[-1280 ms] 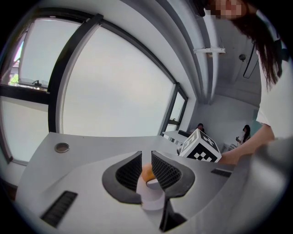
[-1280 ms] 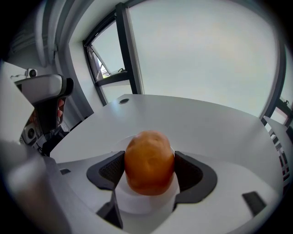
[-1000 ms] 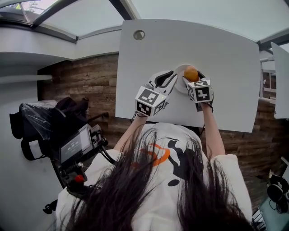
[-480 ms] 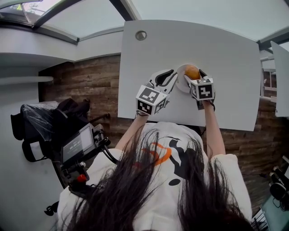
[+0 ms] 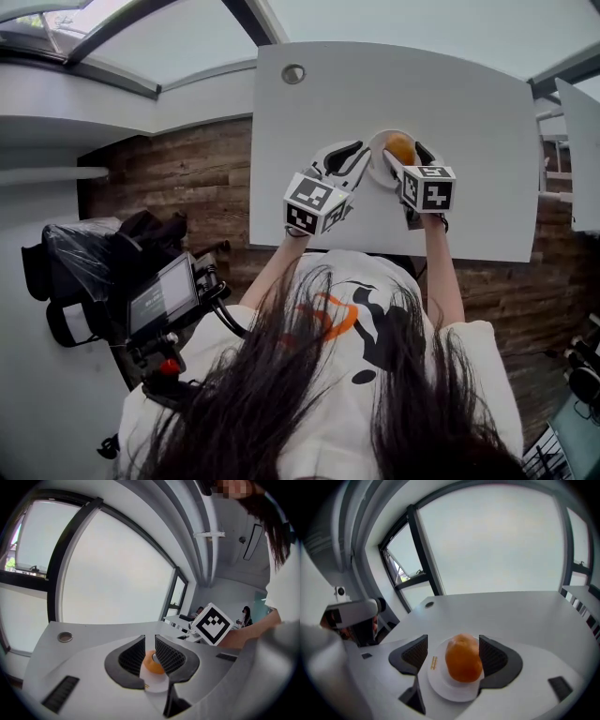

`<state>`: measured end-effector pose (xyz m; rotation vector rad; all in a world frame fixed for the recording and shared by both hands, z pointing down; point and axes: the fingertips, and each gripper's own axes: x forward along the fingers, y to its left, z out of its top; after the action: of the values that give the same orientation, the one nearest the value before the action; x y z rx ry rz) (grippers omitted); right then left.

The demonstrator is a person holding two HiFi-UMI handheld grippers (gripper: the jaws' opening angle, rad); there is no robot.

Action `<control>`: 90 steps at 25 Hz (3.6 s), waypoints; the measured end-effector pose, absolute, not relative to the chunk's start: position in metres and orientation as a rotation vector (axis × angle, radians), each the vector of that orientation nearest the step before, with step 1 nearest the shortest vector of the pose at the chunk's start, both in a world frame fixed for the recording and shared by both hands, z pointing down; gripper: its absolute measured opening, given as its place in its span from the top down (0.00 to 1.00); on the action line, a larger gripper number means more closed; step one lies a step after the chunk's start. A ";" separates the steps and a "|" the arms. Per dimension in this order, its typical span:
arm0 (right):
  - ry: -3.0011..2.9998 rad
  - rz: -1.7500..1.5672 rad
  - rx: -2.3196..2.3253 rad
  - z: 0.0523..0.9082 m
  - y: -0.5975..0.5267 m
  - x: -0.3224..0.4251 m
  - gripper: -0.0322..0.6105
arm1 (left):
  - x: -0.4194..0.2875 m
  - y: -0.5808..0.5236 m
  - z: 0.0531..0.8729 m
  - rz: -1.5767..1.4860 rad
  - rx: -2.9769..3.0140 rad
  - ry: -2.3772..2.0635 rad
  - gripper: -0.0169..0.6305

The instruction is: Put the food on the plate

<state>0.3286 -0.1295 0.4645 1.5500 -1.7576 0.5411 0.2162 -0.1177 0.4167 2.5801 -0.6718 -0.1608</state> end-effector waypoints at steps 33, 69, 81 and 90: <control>-1.686 0.528 2.250 0.392 0.036 0.322 0.45 | 0.249 -0.008 0.414 -0.094 2.717 -0.242 0.87; -1.962 0.662 1.855 0.408 -0.017 0.262 0.58 | 0.201 -0.010 0.424 -0.067 2.546 -0.531 0.87; -2.020 0.684 1.816 0.414 -0.015 0.226 0.58 | 0.165 0.009 0.435 -0.019 2.542 -0.581 0.87; -2.045 0.706 1.732 0.434 0.010 0.156 0.58 | 0.098 0.023 0.450 -0.065 2.502 -0.662 0.87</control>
<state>0.1561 0.0104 0.4336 1.7319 -2.0450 0.7062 0.0984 0.0233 0.4495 2.5021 -0.6622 -0.0647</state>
